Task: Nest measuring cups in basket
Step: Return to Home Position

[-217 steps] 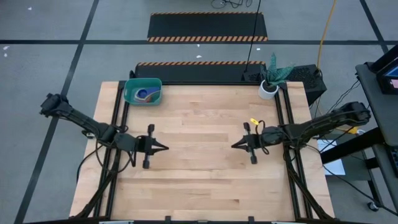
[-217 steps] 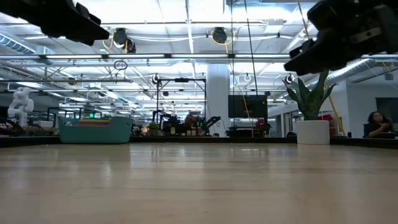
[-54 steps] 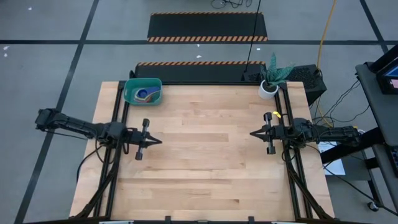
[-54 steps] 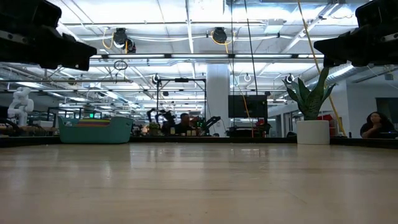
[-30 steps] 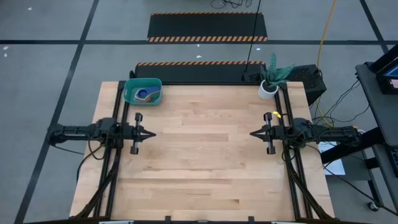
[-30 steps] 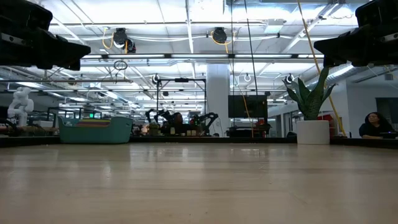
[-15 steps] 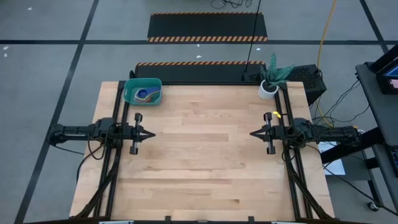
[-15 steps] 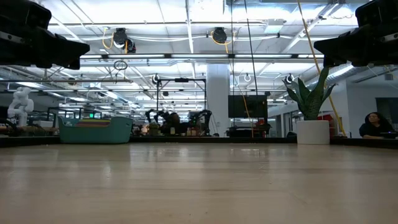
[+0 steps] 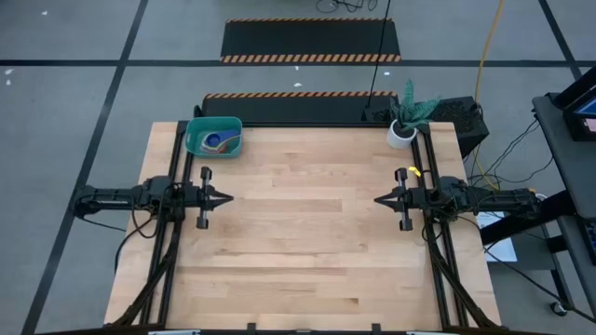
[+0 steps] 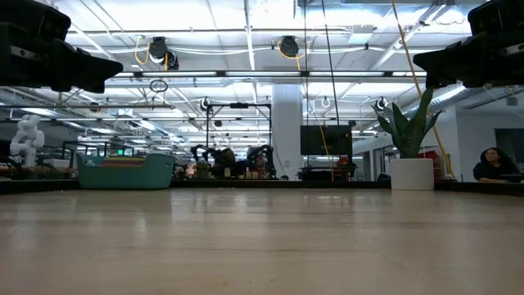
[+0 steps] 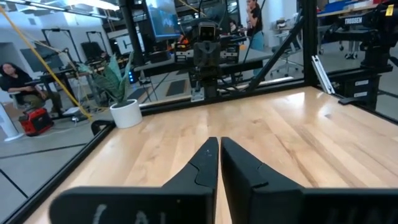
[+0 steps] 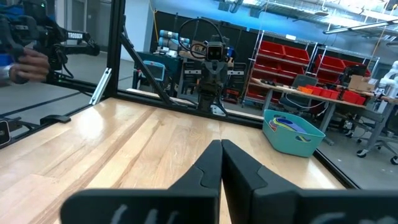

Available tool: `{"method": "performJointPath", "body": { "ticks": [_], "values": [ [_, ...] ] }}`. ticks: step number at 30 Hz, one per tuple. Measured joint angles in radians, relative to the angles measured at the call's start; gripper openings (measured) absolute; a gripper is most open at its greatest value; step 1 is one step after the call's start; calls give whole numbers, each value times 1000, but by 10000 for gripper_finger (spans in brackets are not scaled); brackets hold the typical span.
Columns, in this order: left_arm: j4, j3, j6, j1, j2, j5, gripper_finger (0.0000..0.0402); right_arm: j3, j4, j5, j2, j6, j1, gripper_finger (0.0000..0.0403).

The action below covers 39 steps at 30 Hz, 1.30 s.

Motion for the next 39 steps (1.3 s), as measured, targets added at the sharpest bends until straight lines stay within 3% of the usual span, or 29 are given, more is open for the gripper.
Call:
{"method": "performJointPath", "body": {
  "ticks": [39],
  "values": [
    [-2,0,3,0,0,-2,33,0,0,0,0,0,0,0]
  ]
}}
